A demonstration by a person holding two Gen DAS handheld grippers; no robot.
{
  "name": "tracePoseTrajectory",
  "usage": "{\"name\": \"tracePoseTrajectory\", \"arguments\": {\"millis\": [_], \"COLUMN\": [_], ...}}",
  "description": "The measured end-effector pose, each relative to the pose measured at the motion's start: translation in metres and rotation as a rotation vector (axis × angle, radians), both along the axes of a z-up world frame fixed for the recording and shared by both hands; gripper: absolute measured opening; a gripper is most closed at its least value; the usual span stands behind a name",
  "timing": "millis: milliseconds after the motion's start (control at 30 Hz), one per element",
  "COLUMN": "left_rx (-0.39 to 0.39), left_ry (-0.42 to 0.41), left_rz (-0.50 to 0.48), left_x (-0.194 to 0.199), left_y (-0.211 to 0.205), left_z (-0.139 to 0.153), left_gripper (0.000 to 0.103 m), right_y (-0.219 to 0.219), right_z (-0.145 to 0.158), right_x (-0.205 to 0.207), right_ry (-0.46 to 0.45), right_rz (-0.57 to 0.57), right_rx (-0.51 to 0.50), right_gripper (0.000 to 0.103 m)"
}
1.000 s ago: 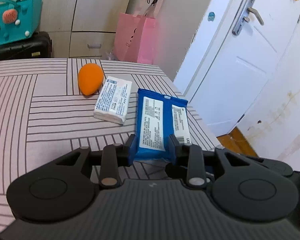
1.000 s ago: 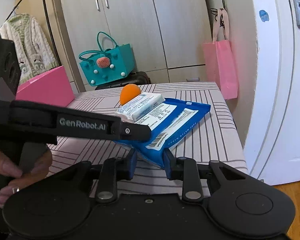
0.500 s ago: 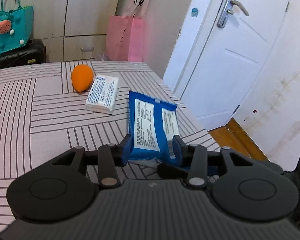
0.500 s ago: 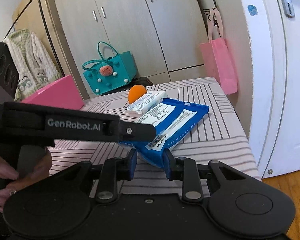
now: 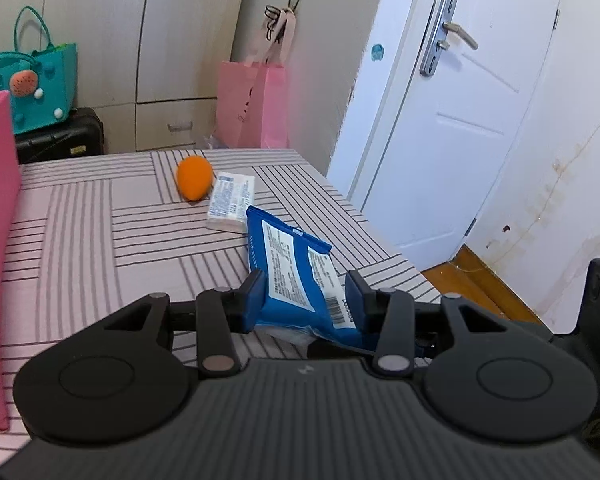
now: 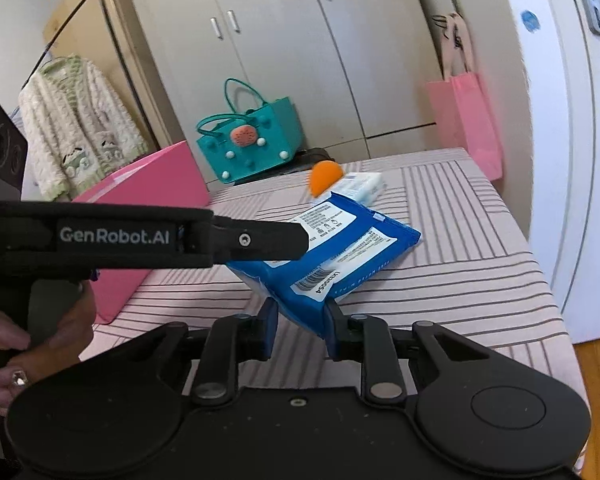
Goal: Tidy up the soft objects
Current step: 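Lift the blue wipes packet with both grippers and carry it over the shoebox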
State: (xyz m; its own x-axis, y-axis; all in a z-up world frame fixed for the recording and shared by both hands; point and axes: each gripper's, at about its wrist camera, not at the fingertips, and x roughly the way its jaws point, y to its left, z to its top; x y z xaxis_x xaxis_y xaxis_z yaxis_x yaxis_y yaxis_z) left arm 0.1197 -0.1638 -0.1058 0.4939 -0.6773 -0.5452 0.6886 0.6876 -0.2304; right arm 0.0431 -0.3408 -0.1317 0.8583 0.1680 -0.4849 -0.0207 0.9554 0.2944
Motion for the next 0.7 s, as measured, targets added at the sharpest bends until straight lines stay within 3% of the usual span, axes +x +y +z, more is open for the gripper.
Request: {"name": "tracePoseTrajectory", "arguments": {"millis": [700], "left_rx": [0.01], "left_ry": [-0.029], "left_rz": [0.053], "left_x": [-0.037], "left_y": [0.056], "left_z": [0.017], "left_gripper": [0.038], "right_y": [0.049], "right_z": [0.024], "right_x": [-0.024], "right_ry": [-0.01], "right_rz": [0.106], "right_rx": [-0.115], "right_gripper": [0.025]}}
